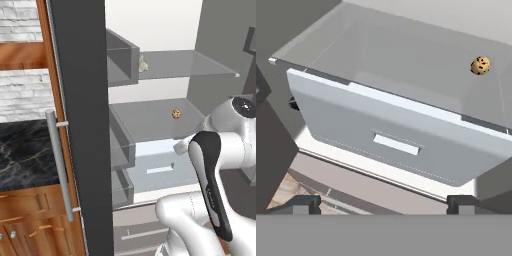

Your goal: Retrieve the bottle and the shaker from the cabinet and place them next to the mixing bowl on the counter. Then add garlic from the fridge to the mixing bowl.

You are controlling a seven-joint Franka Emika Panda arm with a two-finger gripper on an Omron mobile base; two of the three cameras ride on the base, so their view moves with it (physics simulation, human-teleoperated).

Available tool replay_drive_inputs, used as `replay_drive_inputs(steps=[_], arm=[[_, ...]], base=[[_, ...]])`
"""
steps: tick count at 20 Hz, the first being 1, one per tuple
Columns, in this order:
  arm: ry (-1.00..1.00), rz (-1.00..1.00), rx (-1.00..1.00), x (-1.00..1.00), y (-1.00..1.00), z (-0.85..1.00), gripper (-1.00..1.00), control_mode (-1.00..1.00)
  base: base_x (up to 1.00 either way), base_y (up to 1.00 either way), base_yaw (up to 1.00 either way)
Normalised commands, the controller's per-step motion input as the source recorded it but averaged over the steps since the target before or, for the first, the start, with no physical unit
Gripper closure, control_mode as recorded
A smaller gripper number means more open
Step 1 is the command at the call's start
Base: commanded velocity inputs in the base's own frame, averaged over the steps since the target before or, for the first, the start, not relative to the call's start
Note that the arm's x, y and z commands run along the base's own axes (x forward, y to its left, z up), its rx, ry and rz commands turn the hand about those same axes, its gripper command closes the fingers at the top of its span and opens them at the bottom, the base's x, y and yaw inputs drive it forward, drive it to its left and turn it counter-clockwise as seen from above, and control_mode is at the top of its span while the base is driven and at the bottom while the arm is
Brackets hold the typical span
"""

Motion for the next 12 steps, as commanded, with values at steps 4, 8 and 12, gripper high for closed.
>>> replay_drive_inputs(steps=[4,8,12], arm=[[0.02,-0.22,0.12,0.00,0.25,1.00,-1.00,-1.00],[-0.03,-0.24,0.04,0.00,0.14,0.94,-1.00,-1.00],[-0.30,-0.20,0.12,0.00,0.01,0.68,-1.00,-1.00]], base=[[0.00,0.00,0.00],[0.00,0.00,0.00],[0.00,0.00,0.00]])
